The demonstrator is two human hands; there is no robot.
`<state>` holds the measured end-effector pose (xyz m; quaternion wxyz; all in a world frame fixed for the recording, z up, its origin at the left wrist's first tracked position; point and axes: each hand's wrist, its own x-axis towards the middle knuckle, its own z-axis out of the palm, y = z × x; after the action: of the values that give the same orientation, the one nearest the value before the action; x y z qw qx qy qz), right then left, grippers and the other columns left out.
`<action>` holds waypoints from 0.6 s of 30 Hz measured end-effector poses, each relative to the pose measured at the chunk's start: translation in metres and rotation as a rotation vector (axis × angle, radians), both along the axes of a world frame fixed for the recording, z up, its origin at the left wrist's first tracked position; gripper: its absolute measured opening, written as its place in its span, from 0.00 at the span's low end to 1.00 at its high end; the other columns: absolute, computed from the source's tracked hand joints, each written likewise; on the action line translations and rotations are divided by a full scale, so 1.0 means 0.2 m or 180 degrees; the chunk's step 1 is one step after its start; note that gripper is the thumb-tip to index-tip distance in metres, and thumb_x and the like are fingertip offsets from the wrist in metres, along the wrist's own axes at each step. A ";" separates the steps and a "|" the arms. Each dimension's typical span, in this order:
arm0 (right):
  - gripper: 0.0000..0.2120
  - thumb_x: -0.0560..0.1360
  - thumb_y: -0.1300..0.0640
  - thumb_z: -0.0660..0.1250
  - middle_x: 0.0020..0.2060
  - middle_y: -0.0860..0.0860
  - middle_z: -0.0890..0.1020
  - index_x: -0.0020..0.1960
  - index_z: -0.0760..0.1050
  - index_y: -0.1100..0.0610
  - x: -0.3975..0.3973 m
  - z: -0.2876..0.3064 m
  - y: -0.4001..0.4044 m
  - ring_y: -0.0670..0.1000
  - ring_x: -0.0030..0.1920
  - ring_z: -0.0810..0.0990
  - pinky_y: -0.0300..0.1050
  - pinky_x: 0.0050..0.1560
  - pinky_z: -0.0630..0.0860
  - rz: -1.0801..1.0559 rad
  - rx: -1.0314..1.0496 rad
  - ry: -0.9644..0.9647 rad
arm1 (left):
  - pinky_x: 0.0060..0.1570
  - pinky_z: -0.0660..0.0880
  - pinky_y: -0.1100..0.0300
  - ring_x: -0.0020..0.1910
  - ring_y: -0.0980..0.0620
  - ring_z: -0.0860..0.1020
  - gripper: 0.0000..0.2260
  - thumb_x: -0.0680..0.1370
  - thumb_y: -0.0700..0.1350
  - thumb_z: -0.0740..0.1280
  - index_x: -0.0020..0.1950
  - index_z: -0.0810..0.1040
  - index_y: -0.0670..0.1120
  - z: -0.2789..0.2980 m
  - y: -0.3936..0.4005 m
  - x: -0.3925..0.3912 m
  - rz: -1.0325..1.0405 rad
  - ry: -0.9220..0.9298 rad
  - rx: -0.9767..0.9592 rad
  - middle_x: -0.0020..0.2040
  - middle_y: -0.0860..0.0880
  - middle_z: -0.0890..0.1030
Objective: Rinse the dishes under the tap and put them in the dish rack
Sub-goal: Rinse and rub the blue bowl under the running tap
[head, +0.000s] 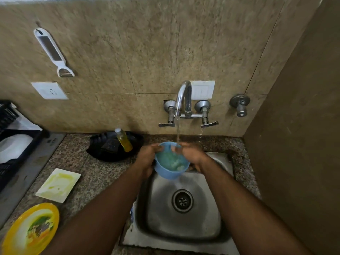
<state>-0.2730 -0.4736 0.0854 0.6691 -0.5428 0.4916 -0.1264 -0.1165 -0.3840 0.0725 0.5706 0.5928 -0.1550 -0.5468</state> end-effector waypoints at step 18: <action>0.11 0.75 0.58 0.64 0.45 0.58 0.85 0.50 0.83 0.59 -0.27 0.17 -0.01 0.60 0.48 0.84 0.49 0.47 0.80 0.0175 -0.2868 0.2516 | 0.53 0.82 0.44 0.45 0.48 0.84 0.07 0.82 0.39 0.69 0.53 0.87 0.45 -0.11 -0.25 -0.22 -0.0928 -0.1696 -0.0298 0.48 0.43 0.88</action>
<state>-0.3276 -0.4757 0.1185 0.1426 -0.7914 0.5871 -0.0936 -0.1610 -0.4342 0.0511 0.4521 0.6599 -0.4075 -0.4405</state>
